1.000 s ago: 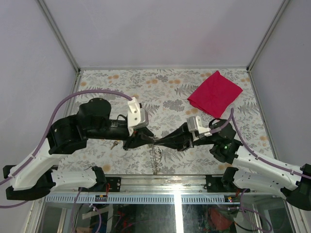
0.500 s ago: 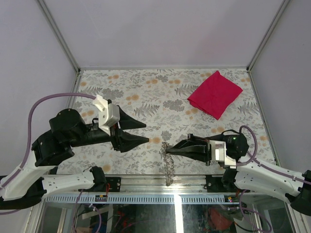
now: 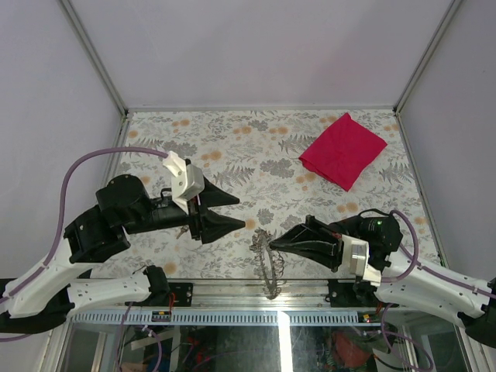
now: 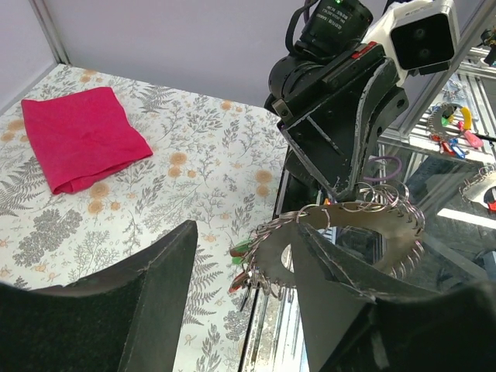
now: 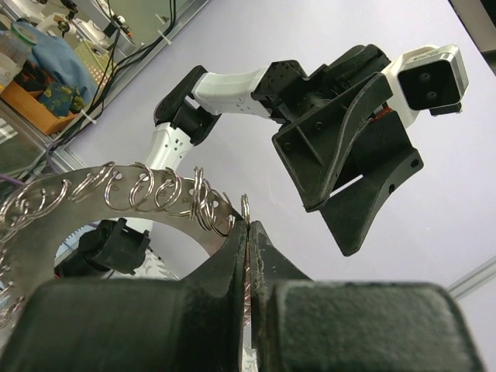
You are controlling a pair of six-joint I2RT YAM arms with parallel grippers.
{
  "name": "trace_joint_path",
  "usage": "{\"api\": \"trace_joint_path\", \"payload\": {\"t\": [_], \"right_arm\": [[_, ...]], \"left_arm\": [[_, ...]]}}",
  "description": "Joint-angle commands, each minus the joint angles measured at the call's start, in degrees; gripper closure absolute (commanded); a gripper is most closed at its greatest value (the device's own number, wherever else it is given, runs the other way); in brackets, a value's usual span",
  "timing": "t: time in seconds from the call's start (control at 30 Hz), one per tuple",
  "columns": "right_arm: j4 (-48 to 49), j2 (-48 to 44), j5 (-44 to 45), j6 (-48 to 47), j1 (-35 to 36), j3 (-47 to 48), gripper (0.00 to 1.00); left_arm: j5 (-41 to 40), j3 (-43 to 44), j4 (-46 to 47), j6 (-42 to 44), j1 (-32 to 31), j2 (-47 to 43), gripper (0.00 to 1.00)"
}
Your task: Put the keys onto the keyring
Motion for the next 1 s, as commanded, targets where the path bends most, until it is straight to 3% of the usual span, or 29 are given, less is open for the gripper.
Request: {"api": "trace_joint_path", "payload": {"t": [0.0, 0.53, 0.8, 0.97], "right_arm": [[2.81, -0.97, -0.04, -3.13, 0.29, 3.17, 1.0], [41.21, 11.29, 7.7, 26.4, 0.18, 1.66, 1.0], [41.26, 14.45, 15.0, 33.73, 0.26, 3.09, 1.0], [36.32, 13.93, 18.95, 36.58, 0.25, 3.88, 1.0]], "left_arm": [[0.05, -1.35, 6.46, -0.81, -0.16, -1.44, 0.47], [4.51, -7.64, 16.46, 1.21, -0.21, -6.8, 0.47], [6.06, -8.78, 19.3, 1.26, -0.16, -7.55, 0.47], [6.25, -10.06, 22.88, 0.18, -0.21, -7.06, 0.47]]}}
